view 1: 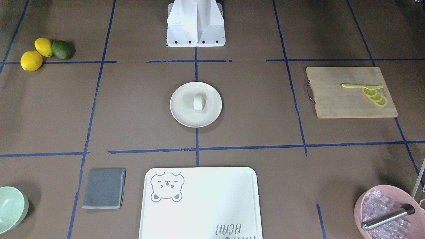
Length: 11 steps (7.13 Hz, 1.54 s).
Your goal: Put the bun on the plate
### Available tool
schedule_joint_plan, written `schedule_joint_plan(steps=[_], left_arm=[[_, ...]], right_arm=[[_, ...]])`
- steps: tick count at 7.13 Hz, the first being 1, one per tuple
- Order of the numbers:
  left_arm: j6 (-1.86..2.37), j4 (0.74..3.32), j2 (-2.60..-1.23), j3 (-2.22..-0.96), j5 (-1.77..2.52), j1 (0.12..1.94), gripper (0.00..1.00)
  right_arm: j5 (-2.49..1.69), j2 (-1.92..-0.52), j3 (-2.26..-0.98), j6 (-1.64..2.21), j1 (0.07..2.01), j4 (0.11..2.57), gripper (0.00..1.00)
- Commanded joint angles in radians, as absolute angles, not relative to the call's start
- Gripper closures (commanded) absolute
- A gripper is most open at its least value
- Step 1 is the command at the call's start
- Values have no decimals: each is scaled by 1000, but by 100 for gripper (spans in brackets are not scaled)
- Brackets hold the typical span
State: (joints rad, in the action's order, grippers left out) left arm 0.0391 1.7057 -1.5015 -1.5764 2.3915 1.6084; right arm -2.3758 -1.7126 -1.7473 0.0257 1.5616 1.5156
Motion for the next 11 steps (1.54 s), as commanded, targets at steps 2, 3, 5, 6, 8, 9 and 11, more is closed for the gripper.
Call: schedule_joint_plan(steps=[2, 3, 5, 6, 8, 9, 11], left_arm=[[-19, 1627, -1503, -1585, 2393, 1617, 0], [-88, 1529, -1508, -1601, 2393, 1621, 0], [-104, 1497, -1520, -1626, 2391, 1638, 0], [-104, 1497, -1519, -1626, 2391, 1638, 0], [-104, 1500, -1517, -1624, 2391, 1638, 0], [-104, 1502, -1517, -1623, 2391, 1638, 0], [-104, 1503, -1519, -1623, 2391, 1638, 0]], right_arm=[[-2373, -1710, -1744, 23, 1562, 1516, 0], [-2373, -1709, -1744, 25, 1562, 1516, 0], [-2373, -1709, -1744, 23, 1562, 1516, 0], [-2373, -1709, -1744, 23, 1562, 1516, 1], [-2373, -1709, -1744, 21, 1562, 1516, 0], [-2373, -1709, -1744, 21, 1562, 1516, 0], [-2373, -1709, -1744, 17, 1562, 1516, 0]])
